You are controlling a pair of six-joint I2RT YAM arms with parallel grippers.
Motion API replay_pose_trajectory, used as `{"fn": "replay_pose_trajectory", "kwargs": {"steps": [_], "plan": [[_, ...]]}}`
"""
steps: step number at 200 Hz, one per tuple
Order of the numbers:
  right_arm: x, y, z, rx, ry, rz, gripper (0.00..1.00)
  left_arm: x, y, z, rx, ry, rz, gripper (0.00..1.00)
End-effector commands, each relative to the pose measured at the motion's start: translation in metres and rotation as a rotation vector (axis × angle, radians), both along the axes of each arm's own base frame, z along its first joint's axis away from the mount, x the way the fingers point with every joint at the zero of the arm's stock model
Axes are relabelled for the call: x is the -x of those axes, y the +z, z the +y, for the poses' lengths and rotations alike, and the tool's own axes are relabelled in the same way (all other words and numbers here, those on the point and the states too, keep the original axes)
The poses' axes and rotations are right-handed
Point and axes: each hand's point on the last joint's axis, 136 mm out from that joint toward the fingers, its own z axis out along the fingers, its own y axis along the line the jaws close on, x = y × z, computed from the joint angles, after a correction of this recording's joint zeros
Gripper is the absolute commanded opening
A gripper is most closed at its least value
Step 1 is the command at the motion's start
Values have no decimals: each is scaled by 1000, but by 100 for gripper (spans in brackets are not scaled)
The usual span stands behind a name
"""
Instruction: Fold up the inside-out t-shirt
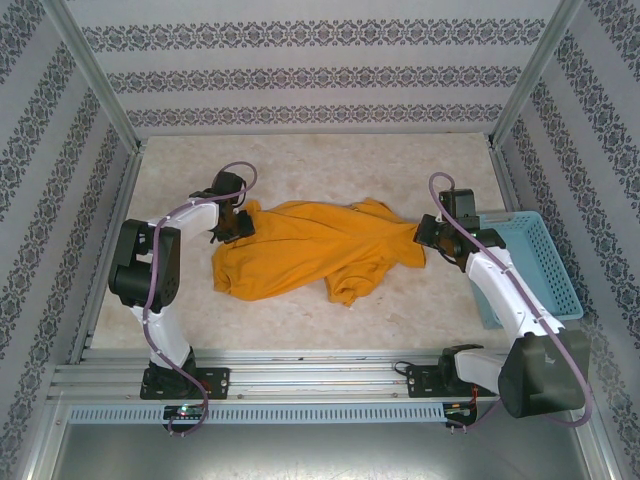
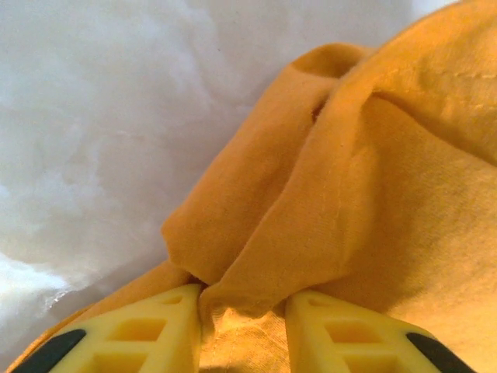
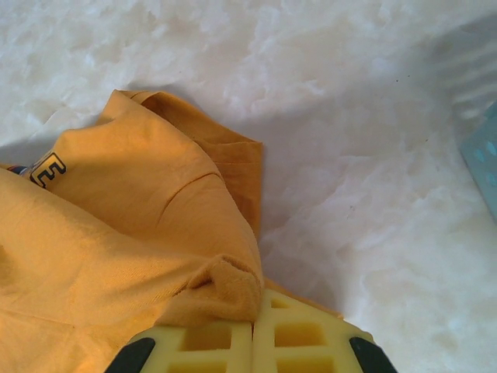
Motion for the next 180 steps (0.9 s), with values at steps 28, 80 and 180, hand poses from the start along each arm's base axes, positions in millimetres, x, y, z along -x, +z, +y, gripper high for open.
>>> {"fn": "replay_pose_trajectory", "kwargs": {"steps": [28,80,180], "plan": [[-1,-2,-5,10,-13,4,0,-15,21,-5,6,-55,-90,17],[-2,3,-6,21,-12,-1,0,-12,44,-5,19,-58,-131,0],[-2,192,-7,69,59,-340,0,54,355,65,159,145,-847,0]]}}
